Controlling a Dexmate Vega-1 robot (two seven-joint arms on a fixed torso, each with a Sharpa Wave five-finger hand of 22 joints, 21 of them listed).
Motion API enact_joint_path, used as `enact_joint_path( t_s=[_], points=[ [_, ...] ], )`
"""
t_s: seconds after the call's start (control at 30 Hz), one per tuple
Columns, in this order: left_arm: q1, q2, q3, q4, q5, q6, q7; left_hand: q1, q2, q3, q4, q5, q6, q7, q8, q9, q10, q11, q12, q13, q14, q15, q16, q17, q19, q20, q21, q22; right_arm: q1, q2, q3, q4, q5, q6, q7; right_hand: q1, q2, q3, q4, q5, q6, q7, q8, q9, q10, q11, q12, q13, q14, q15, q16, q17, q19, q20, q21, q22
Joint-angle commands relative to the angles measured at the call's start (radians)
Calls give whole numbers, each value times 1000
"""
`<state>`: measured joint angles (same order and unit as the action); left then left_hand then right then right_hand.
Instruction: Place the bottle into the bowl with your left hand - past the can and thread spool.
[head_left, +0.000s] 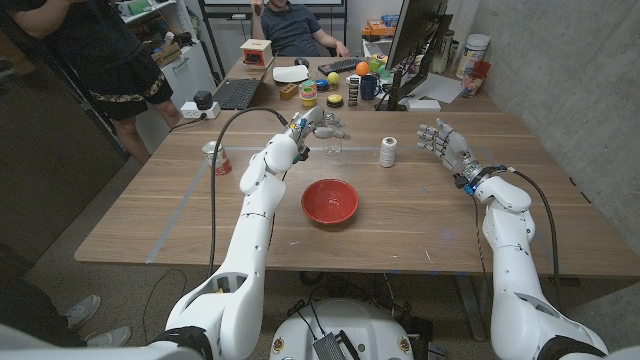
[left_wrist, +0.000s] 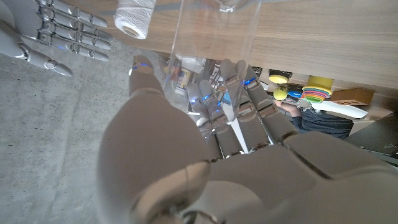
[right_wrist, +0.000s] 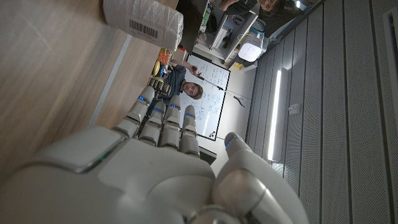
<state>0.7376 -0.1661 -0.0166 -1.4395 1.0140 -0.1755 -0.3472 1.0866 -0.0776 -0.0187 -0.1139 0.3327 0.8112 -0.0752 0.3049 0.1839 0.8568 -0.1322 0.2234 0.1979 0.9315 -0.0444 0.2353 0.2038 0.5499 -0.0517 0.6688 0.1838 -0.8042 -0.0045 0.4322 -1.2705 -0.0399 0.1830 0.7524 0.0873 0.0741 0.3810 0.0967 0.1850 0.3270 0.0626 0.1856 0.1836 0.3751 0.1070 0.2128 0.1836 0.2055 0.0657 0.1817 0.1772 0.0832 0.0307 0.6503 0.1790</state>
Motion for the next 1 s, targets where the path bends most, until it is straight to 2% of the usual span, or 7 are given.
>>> enact_joint_path(
  t_s=[0.03, 0.43, 1.0],
  points=[
    [19, -1, -10, -39, -22, -25, -56, 146, 151, 2, -8, -1, 6, -1, -4, 3, 89, -77, -6, 4, 100, -186, -2, 4, 0, -75, 3, 5, -26, 8, -2, -43, 7, -14, -10, -6, -2, -6, 1, 5, -3, 1, 7, 4, 1, 4, 5, 6, 3, 5, 3, 1, 12, 3, -7, 4],
    [37, 1, -20, -58, -73, -89, -110, 153, 153, 2, -8, -5, 9, -5, -11, 3, 89, -77, -11, 4, 100, -186, -5, 5, -4, -76, 3, 5, -59, 21, -9, -91, 4, -29, -28, -6, -3, -7, 1, 5, -4, 2, 7, 4, 2, 5, 5, 6, 3, 5, 3, 1, 13, 2, -10, 4],
    [46, 16, -25, -83, -98, -134, -198, 165, 156, 3, -11, -9, 11, -5, -19, 4, 90, -78, -16, 5, 101, -187, -8, 6, -5, -80, 3, 5, -98, 42, -23, -140, -3, -34, -58, -6, -2, -8, 0, 6, -4, 3, 7, 4, 1, 5, 5, 6, 3, 5, 3, 1, 15, 2, -13, 4]
  ],
)
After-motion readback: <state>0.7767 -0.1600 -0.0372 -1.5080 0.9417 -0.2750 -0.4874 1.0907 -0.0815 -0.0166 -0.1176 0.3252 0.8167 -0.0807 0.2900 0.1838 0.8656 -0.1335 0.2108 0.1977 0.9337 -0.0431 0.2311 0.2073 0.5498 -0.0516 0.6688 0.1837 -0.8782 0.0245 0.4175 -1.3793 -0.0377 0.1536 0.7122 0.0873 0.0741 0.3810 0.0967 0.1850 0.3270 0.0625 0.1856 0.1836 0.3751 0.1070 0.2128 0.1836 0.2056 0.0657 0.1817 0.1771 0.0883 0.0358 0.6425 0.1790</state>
